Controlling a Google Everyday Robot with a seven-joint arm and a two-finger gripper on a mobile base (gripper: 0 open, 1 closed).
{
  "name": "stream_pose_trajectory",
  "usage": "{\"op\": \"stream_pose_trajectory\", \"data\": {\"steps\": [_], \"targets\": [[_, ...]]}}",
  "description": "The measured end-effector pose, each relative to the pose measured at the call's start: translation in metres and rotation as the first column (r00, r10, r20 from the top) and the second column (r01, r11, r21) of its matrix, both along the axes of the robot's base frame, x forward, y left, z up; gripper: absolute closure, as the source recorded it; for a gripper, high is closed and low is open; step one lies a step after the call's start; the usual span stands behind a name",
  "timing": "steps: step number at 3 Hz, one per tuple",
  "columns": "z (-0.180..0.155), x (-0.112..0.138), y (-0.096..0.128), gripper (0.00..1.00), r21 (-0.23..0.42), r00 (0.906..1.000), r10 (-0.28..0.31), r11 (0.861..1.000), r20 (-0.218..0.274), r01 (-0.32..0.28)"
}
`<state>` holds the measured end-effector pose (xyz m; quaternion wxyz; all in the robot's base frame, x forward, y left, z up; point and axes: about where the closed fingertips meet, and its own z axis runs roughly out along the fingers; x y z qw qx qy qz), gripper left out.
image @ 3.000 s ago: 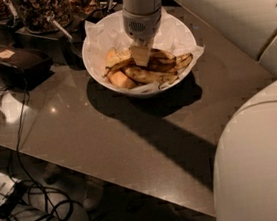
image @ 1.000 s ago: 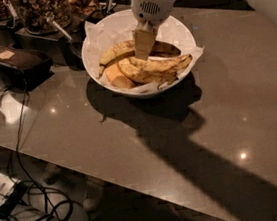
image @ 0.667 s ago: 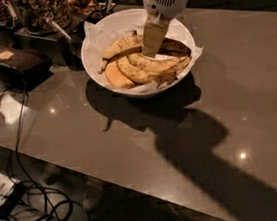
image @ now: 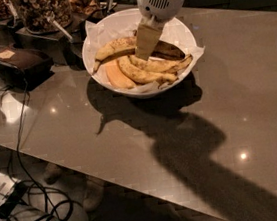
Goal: Pick banana from white bowl
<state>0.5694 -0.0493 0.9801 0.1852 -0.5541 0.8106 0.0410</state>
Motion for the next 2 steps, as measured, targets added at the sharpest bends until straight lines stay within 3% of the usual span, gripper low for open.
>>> {"op": "stream_pose_trajectory", "data": {"steps": [1, 2], "targets": [[-0.005, -0.025, 0.036, 1.00, -0.004, 0.9980, 0.052, 0.999, -0.037, -0.053], [-0.011, -0.056, 0.083, 1.00, -0.023, 0.9896, 0.120, 0.992, -0.079, -0.122]]}}
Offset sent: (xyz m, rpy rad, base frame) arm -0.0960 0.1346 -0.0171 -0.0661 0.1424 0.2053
